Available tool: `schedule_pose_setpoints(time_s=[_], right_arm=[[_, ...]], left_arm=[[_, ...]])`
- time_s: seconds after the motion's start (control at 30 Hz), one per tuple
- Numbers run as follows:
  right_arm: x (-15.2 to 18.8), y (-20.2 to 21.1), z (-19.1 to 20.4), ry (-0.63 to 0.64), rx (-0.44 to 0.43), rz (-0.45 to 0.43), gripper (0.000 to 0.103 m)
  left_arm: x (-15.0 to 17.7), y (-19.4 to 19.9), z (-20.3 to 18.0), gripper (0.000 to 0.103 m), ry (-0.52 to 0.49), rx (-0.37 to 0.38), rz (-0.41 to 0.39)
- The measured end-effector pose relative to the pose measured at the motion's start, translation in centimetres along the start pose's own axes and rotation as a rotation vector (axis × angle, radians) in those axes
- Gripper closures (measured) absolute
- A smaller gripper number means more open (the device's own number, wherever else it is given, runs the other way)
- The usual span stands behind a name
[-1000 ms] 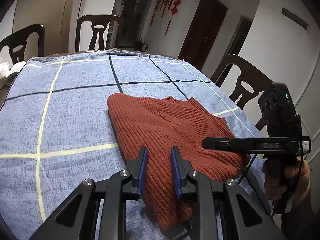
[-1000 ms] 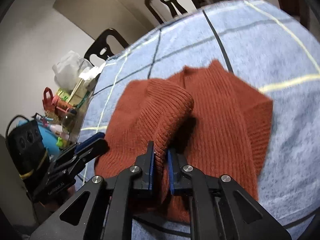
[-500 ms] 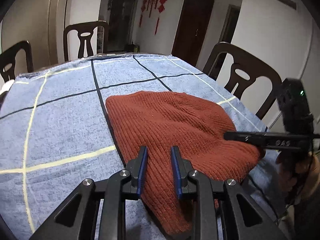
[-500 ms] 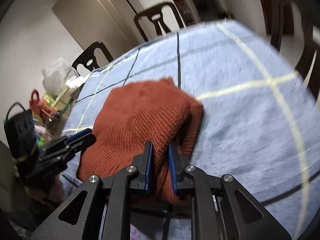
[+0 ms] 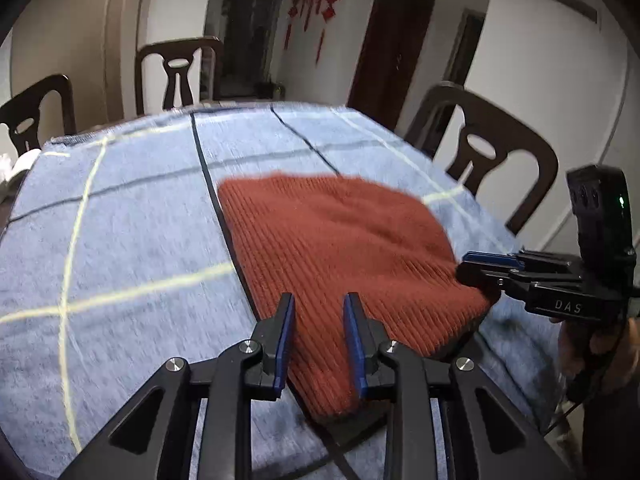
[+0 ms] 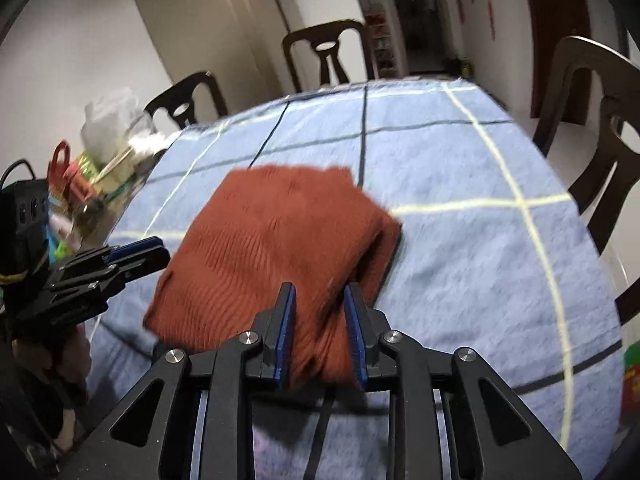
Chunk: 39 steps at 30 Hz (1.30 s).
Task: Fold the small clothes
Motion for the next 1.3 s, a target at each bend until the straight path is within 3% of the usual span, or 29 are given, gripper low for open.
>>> schedule_pose_setpoints(time_s=[0.07,0.23,0.27,0.3,0.6,0.8,0.9,1.03,1.1,1.3], right_arm=[[-0.7,-0.3,-0.2,-0.017,-0.001,-0.008,0.076],[-1.0,-2.7,-0.7,-0.027,0.015,0.028,0.075],[-0.6,-3.1,-1.2,-0.029,0.023,0.044,0.071],[-0.3,-3.3,-1.7,-0.043,0.023,0.044,0.06],[-0.2,-3.6,-2.9,-0.118,-0.097,0.066,0.055],[-0.7,-4.2,-2.8,-0.153,-0.2,0.074,0.055],[-0.9,-4.3,-2.0,-0.159,-0.247,0.093,0.073],[-1.0,-3.6,-1.5,-0.152,-0.24,0.084,0.079],[-1.3,-2.9,-1.1,-0.141,-0.242,0.069,0.079],[-3.3,-1.1,2.3,-0.087,-0.268,0.023,0.08]], left_arm=[[-1.2,0.0,0.8,0.073,0.021,-0.026,-0.025],[-1.9,-2.0,2.3,0.072,0.079,-0.054,0.011],[-1.8,-2.4,2.4,0.071,0.084,-0.057,0.018],[-1.6,-2.8,2.5,0.07,0.086,-0.061,0.024],[-1.1,-3.7,3.3,0.055,0.113,-0.071,0.025],[-1.1,-4.7,3.4,0.047,0.143,-0.029,0.032],[-1.1,-5.3,2.7,0.047,0.133,-0.008,0.043],[-1.3,-5.4,1.9,0.057,0.105,-0.007,0.05],[-1.6,-4.9,1.6,0.069,0.086,-0.024,0.043],[-2.9,-2.1,2.0,0.077,0.064,-0.001,-0.004]])
Point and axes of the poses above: each gripper's, at about its wrist camera, not at the fingertips, and y roughly against the way its jaws point, z to its left, x to its underside, the point moved 10 cm from there along -y, roughly the way its jaws point, and after that the axes turned 7 degrees about z, right-handed, at the moved point
